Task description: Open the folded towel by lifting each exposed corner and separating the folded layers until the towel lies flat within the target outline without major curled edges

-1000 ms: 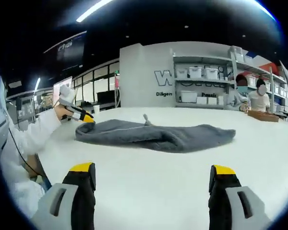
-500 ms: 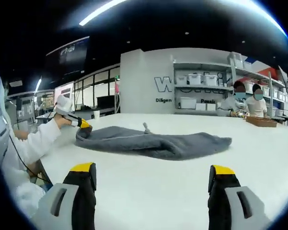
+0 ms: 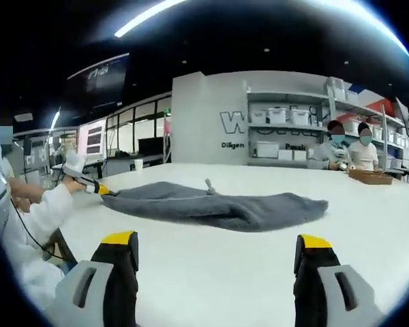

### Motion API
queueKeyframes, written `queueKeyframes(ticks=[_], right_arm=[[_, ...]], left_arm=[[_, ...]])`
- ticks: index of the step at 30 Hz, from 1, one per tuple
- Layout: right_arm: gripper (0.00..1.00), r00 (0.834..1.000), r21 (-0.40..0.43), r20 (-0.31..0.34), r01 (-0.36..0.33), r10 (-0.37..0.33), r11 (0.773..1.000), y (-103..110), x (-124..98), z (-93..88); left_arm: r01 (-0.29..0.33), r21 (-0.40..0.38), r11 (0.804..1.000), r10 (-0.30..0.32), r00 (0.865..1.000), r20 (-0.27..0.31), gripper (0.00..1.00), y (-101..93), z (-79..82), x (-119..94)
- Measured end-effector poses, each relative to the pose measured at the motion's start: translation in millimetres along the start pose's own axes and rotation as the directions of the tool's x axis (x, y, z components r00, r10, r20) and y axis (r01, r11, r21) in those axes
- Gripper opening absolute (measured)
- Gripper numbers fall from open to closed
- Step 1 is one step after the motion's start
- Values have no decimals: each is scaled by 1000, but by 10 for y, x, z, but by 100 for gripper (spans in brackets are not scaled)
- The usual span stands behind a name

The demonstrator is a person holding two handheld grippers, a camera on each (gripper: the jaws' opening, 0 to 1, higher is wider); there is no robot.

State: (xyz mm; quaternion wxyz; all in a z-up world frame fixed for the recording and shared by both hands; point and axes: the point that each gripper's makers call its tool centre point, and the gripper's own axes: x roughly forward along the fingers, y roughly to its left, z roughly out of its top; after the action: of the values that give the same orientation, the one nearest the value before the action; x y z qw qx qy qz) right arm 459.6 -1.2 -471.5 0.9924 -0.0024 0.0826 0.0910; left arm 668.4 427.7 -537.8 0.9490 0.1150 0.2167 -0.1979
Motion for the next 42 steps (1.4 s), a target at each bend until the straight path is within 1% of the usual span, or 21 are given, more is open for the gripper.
queueKeyframes(ticks=[4, 7, 12, 14, 16, 18, 22, 25, 28, 31, 33, 34, 35, 37, 39, 41, 42], right_arm=[[95, 1000, -7, 1, 7, -7, 1000, -8, -32, 20], [95, 1000, -11, 5, 4, -4, 1000, 0, -46, 39], [95, 1000, -18, 3, -8, 8, 1000, 52, -47, 51], [95, 1000, -23, -1, -10, 10, 1000, 59, -50, 51], [94, 1000, -27, -2, -8, 8, 1000, 59, -51, 51], [94, 1000, -30, -6, -3, 3, 1000, 49, -49, 41], [93, 1000, -34, -23, 18, -19, 999, -8, -12, -16], [93, 998, -42, -47, 29, -31, 999, -39, 30, -81], [93, 997, -37, -63, 40, -42, 999, -120, 102, -115], [92, 996, -33, -74, 50, -52, 998, -220, 182, -78], [92, 997, -46, -73, 34, -38, 998, -300, 259, 16], [92, 997, -49, -73, 25, -29, 998, -335, 296, 66], [93, 997, -62, -70, 8, -13, 998, -374, 347, 146], [93, 997, -85, -72, -13, 7, 996, -423, 421, 245], [93, 996, -124, -89, -38, 27, 992, -496, 519, 338], [93, 991, -172, -124, -76, 55, 982, -587, 644, 412], [93, 988, -183, -140, -87, 62, 979, -636, 700, 436]], left_arm=[[-25, -25, 999, 25, 1000, -3, 2, 68, -121, -55], [-36, -53, 998, 36, 999, 6, 2, 118, -165, -99], [-51, -75, 996, 53, 998, 29, 5, 110, -199, -204], [-62, -81, 995, 66, 997, 36, 8, 120, -209, -255], [-70, -104, 992, 75, 996, 45, 12, 141, -210, -307], [-72, -116, 991, 77, 996, 42, 16, 147, -214, -351], [-21, -132, 991, 30, 998, 64, 22, 69, -169, -417], [-8, -142, 990, 18, 997, 70, 31, 63, -143, -467], [34, -156, 987, -23, 997, 73, 41, 28, -113, -529], [93, -149, 984, -81, 993, 86, 48, -58, -63, -574], [139, -119, 983, -128, 988, 91, 50, -144, -27, -614], [167, -117, 979, -157, 984, 87, 50, -193, -24, -623], [209, -132, 969, -200, 977, 78, 51, -268, -31, -630], [260, -138, 956, -248, 964, 97, 56, -354, 13, -625], [291, -140, 946, -275, 954, 119, 61, -410, 77, -617], [316, -139, 939, -300, 946, 125, 66, -474, 128, -609], [325, -139, 936, -308, 943, 128, 68, -498, 151, -603]])
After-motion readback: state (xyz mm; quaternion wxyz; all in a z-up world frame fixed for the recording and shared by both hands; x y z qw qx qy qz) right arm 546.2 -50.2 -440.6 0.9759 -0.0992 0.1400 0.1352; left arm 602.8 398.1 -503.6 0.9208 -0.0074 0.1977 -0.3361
